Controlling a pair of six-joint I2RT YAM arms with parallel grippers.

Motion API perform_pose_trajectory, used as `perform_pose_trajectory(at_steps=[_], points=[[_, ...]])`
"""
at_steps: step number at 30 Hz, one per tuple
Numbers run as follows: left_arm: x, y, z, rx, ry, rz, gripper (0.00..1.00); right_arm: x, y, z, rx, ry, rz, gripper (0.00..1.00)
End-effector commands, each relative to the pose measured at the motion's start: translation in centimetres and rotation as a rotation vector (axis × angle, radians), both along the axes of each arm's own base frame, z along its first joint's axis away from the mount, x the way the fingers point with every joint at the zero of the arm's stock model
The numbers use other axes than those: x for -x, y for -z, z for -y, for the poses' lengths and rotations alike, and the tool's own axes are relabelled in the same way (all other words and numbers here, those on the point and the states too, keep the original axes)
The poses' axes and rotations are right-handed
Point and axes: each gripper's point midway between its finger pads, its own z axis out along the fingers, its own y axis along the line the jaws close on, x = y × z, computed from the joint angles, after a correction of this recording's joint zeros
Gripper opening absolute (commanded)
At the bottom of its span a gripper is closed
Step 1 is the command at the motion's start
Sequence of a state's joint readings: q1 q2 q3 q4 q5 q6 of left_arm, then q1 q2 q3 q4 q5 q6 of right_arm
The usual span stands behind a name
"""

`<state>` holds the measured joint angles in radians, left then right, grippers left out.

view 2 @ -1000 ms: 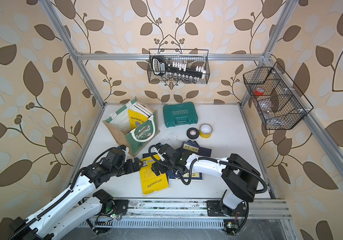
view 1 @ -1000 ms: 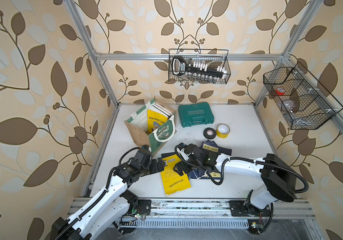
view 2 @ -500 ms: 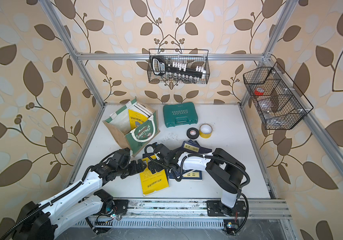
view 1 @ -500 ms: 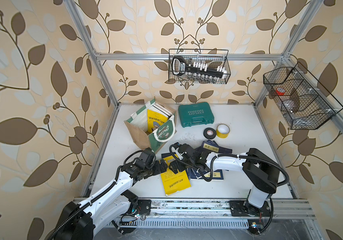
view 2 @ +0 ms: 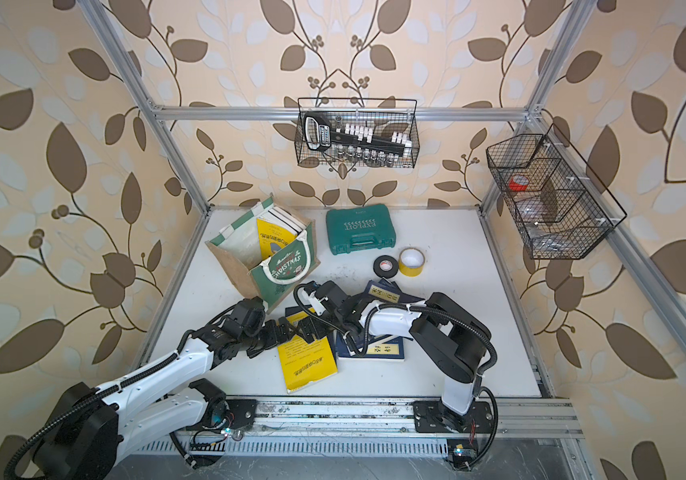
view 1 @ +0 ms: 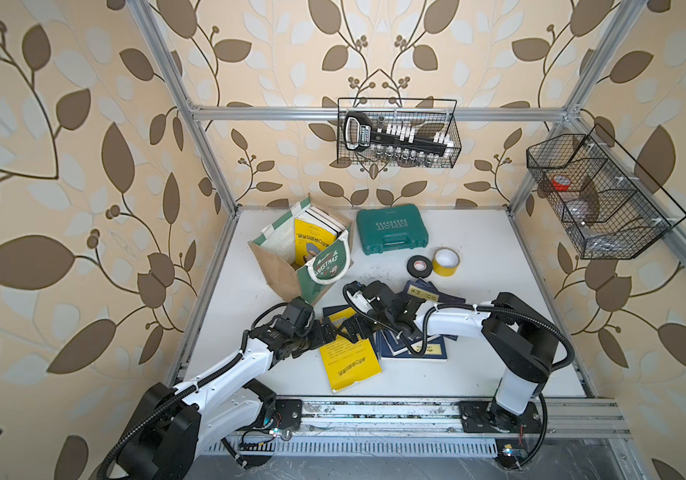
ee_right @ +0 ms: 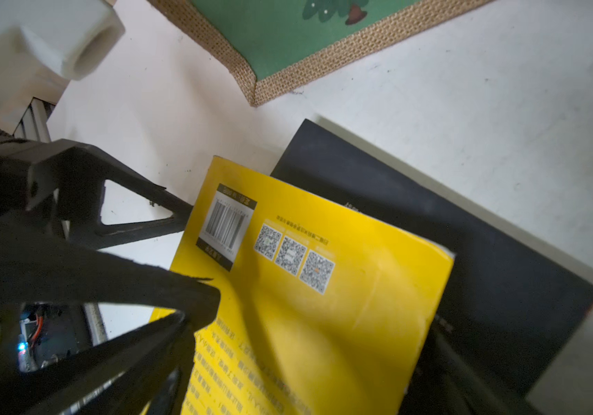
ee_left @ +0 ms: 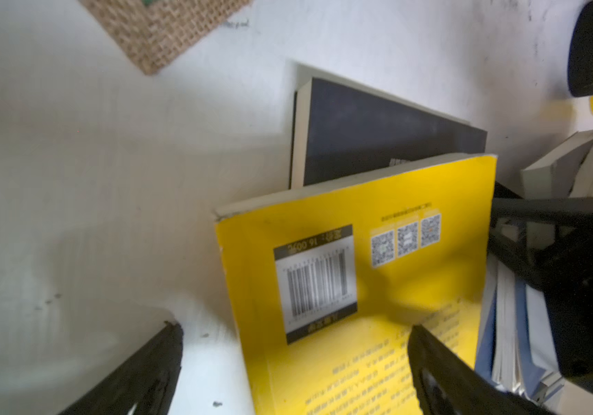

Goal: Put the books into the canvas bag
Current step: Pick up the book from the book.

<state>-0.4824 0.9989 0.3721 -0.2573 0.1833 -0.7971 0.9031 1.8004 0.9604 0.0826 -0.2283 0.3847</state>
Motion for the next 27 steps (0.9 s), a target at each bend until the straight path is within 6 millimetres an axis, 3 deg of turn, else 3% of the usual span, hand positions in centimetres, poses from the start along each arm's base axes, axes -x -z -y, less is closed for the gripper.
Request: perform_pose_trajectory(at_steps=[1,11,17,23,27], points=[[-0.8,-1.1,2.1,0.144,0.015,0.053,0.94,3.2,0.6,-1.3,-0.045,-0.132,-0.060,0.94],[-1.3,-2.7,2.2,0.256,-0.024,0.117,0.73,5.1,-0.3,-1.8,-0.123,-0.242,-0.072,0.93],[-1.4,-4.6,1.9,0.256,-0.012,0.175,0.45,5.0,-0.5,-1.8,-0.121,-0.242,-0.062,0.93],[-0.8,-6.8,1.6,0.241,0.022,0.225,0.04,4.4,-1.3,-1.2,-0.161,-0.236,-0.068,0.93],[-0.3,-9.2,1.2,0.220,0.047,0.266,0.00,3.7,-3.6,-0.2,-0.217,-0.241,-0.042,0.93]])
